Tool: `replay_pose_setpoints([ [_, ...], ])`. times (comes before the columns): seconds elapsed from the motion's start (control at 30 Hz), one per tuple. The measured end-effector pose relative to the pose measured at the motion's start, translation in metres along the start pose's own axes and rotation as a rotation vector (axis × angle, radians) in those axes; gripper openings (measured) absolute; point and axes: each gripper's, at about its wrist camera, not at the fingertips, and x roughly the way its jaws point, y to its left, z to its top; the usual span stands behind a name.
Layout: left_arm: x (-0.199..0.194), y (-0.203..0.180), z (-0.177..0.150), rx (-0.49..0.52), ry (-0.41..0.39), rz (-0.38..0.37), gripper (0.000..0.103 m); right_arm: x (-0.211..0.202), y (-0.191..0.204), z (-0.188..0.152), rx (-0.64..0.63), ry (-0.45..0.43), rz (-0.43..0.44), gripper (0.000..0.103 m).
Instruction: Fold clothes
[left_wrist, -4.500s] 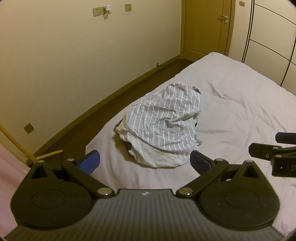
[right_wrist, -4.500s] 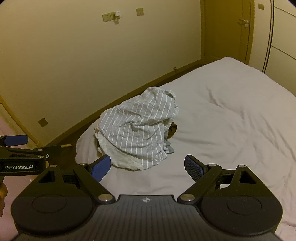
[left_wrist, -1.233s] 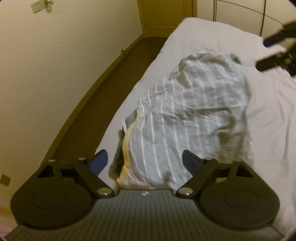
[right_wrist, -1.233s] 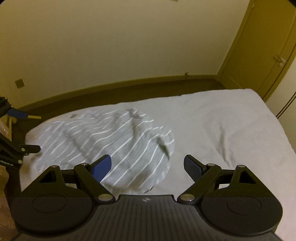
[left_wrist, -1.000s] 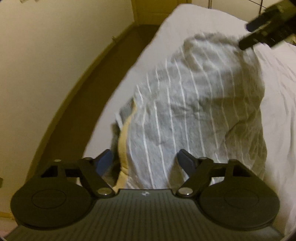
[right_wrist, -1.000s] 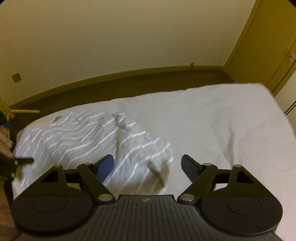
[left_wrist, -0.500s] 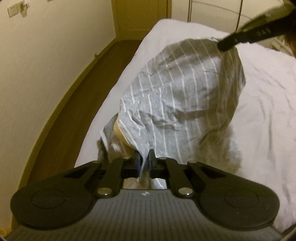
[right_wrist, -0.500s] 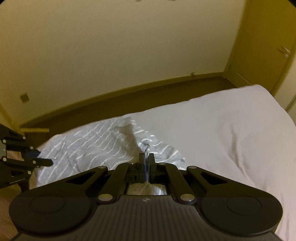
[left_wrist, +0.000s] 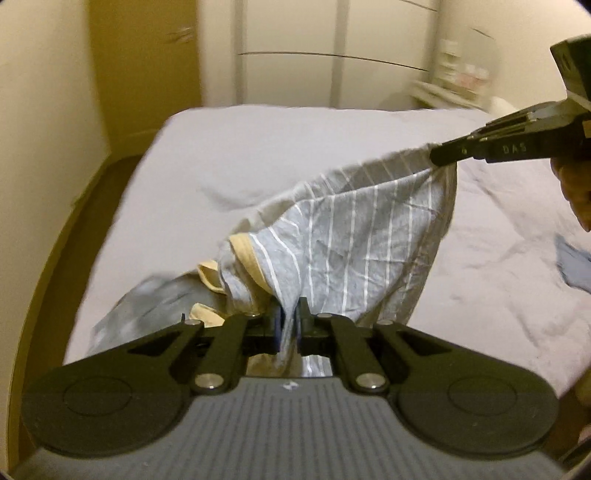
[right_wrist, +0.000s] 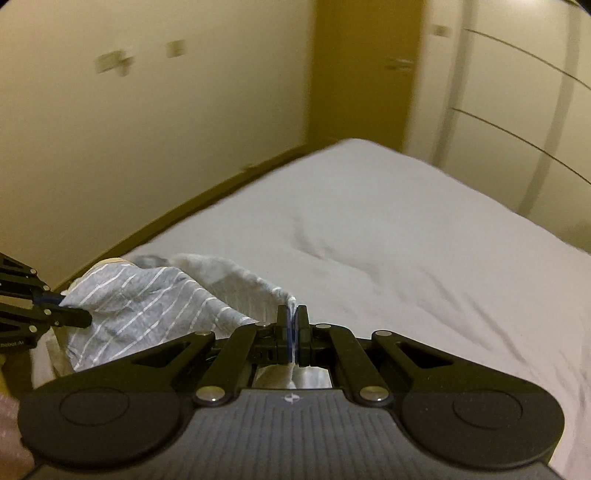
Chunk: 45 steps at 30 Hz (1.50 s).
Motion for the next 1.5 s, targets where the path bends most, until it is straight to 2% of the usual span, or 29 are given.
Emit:
replay_pose_setpoints([
  [0.13, 0.034, -0.077, 0.03, 0.065, -0.001, -0.123, 0.004, -0.053, -0.073, -0.046, 0.11, -0.016, -0.111, 0.0],
  [0.4, 0.125, -0.249, 0.079, 0.148, 0.007, -0.295, 0.004, -0.152, -0.246, -0.123, 0.265, -0.022, -0.29, 0.001],
  [0.47, 0.142, -0.285, 0.095, 0.152, -0.003, -0.328, 0.004, -0.176, -0.274, -0.137, 0.278, -0.027, -0.343, 0.001],
  [0.57, 0.159, -0.323, 0.111, 0.177, -0.022, -0.369, 0.004, -0.225, -0.296, -0.156, 0.268, -0.061, -0.426, 0.001],
  [0.63, 0.17, -0.34, 0.12, 0.191, -0.024, -0.392, 0.004, -0.251, -0.295, -0.162, 0.237, -0.087, -0.475, 0.001],
  [0.7, 0.185, -0.352, 0.12, 0.211, 0.003, -0.402, 0.004, -0.266, -0.287, -0.163, 0.225, -0.11, -0.471, 0.001],
  [0.8, 0.198, -0.338, 0.103, 0.2, 0.084, -0.368, 0.008, -0.264, -0.247, -0.169, 0.234, -0.102, -0.396, 0.001],
  [0.83, 0.2, -0.327, 0.094, 0.18, 0.111, -0.351, 0.008, -0.257, -0.231, -0.172, 0.242, -0.089, -0.36, 0.001],
  [0.93, 0.2, -0.28, 0.069, 0.103, 0.188, -0.283, 0.015, -0.192, -0.174, -0.19, 0.255, 0.019, -0.202, 0.001],
  [1.07, 0.17, -0.212, 0.023, 0.05, 0.276, -0.177, 0.016, -0.107, -0.082, -0.227, 0.224, 0.218, 0.046, 0.002],
  [1.13, 0.148, -0.177, 0.0, 0.032, 0.308, -0.132, 0.016, -0.079, -0.046, -0.236, 0.215, 0.305, 0.161, 0.002],
  [1.2, 0.145, -0.163, -0.006, 0.011, 0.324, -0.115, 0.017, -0.072, -0.016, -0.236, 0.207, 0.32, 0.24, 0.005],
  [1.3, 0.157, -0.157, -0.002, -0.006, 0.33, -0.126, 0.02, -0.078, -0.004, -0.231, 0.17, 0.29, 0.212, 0.013],
  [1.4, 0.155, -0.168, -0.005, 0.014, 0.327, -0.187, 0.026, -0.085, -0.027, -0.233, 0.192, 0.293, 0.106, 0.017],
  [1.47, 0.152, -0.179, -0.007, 0.041, 0.324, -0.237, 0.032, -0.093, -0.049, -0.237, 0.211, 0.306, 0.017, 0.023],
  [1.5, 0.155, -0.192, -0.005, 0.064, 0.319, -0.263, 0.036, -0.097, -0.062, -0.244, 0.218, 0.315, -0.029, 0.03],
])
